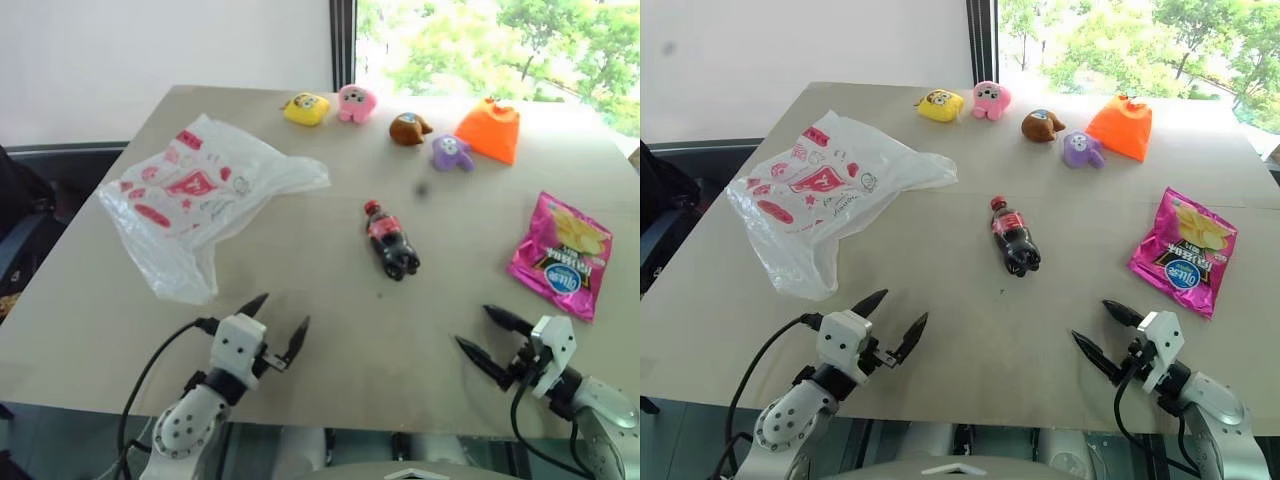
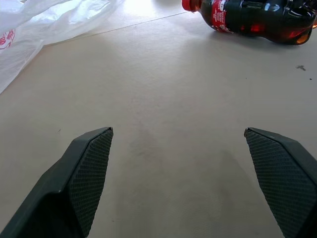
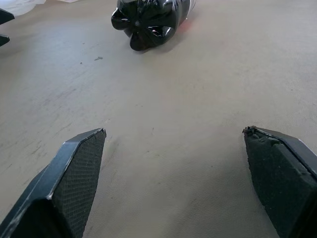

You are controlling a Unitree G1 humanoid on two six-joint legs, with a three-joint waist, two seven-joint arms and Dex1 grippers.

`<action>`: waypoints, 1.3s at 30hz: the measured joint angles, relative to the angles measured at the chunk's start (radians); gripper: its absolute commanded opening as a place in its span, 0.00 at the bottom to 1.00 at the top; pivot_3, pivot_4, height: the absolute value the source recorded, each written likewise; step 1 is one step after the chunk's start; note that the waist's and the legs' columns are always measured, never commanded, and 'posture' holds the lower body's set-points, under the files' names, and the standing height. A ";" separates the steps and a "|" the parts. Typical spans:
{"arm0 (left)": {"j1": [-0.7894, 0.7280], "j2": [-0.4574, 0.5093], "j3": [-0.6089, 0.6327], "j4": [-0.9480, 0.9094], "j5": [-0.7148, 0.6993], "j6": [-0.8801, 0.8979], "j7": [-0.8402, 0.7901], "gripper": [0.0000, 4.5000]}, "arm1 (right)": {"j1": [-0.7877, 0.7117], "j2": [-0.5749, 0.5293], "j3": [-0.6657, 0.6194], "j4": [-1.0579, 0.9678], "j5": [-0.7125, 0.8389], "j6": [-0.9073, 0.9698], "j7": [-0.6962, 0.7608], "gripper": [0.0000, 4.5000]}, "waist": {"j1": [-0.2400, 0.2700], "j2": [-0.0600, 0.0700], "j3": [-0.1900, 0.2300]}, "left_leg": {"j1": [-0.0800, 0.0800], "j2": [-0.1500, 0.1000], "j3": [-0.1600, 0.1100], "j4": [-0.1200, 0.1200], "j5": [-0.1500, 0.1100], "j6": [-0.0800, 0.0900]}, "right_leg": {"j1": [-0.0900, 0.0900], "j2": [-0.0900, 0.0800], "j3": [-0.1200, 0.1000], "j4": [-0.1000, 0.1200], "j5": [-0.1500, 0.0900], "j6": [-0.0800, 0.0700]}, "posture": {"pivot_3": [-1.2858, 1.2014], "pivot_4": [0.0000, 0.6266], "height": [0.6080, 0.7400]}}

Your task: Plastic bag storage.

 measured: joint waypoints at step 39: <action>-0.054 -0.015 -0.034 0.088 0.042 -0.061 0.013 0.98 | -0.085 -0.002 -0.002 0.078 -0.053 -0.029 0.026 1.00 | -0.001 0.000 0.000 | 0.001 0.001 0.001 0.014 0.000 0.000 | 0.000 0.003 0.004 0.014 0.000 0.000 | 0.52 0.24 1.00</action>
